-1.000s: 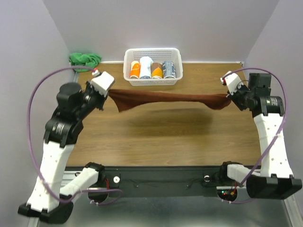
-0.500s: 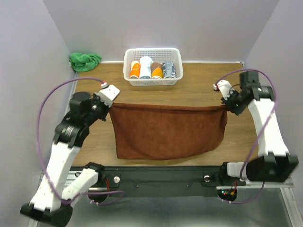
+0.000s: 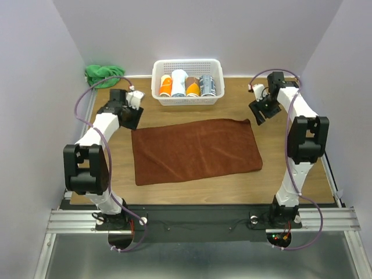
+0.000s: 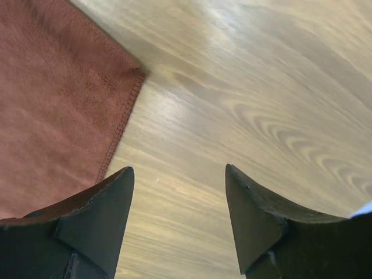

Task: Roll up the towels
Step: Flatten the towel

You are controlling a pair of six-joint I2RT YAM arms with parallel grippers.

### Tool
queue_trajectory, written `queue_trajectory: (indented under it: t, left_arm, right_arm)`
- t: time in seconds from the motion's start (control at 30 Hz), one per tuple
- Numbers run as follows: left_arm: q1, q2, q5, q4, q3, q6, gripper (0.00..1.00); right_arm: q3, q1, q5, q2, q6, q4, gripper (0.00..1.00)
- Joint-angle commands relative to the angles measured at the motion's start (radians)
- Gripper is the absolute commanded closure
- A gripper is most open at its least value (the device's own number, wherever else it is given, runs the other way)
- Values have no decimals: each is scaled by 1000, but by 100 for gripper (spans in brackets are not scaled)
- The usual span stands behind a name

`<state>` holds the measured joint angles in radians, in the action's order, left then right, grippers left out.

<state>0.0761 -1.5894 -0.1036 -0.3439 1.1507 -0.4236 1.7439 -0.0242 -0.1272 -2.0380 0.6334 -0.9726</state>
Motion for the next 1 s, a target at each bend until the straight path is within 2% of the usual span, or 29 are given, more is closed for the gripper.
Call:
queue_trajectory:
  t: [0.0,0.07,0.1,0.2,0.23,0.33,0.4,0.53,0.73,0.97]
  left_arm:
    - [-67,29,-168,-24,135,37,29]
    - [-67,51,-200,-56,130,13,28]
    - [-68,61,-214,-67,115,8,29]
    - [-67,97,-310,-130,66,-38,37]
    - [-65,107,-332,-165,51,-53,44]
    - [-61,118,-324,-202,-12,-109,55]
    - [-59,137,-324,-230,-64,-133,61]
    - [-52,126,-317,-231,-138,-144,66]
    - [-44,-13,-286,-149,-137,-110,72]
    - [-44,-271,-222,-86,56,-44,78]
  right_arm:
    - [-22,-25,-46,137,-106,8,31]
    - [-93,-23,-110,205,-98,-6,37]
    - [-157,-17,-190,249,-92,-41,40]
    - [-249,7,-262,278,-52,-96,48]
    - [-321,21,-261,285,-43,-94,51]
    - [-400,30,-261,280,-23,-80,54]
    - [-453,50,-247,272,-3,-78,55]
    - [-541,79,-224,266,20,-58,59]
    - [-661,156,-181,228,-15,18,62]
    - [-627,173,-146,162,-101,91,63]
